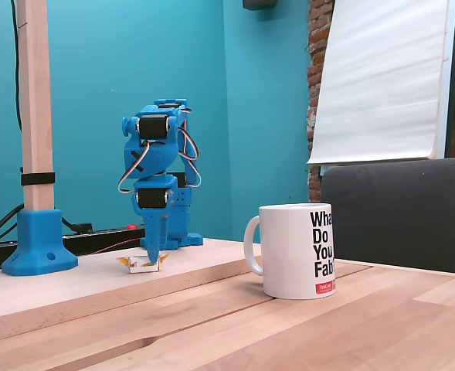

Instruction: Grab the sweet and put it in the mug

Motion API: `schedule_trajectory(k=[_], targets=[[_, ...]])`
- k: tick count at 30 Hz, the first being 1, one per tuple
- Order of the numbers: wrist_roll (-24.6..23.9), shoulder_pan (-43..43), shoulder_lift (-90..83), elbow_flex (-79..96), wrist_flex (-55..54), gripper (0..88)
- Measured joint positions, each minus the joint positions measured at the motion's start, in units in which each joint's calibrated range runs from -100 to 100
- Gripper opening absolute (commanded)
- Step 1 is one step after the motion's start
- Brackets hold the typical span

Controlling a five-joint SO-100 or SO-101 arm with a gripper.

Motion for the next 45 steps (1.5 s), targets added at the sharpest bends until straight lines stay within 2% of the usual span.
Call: schedule_trajectory(k=[45], targets=[[1.6,-0.1,0.0,4.6,-0.1,23.2]])
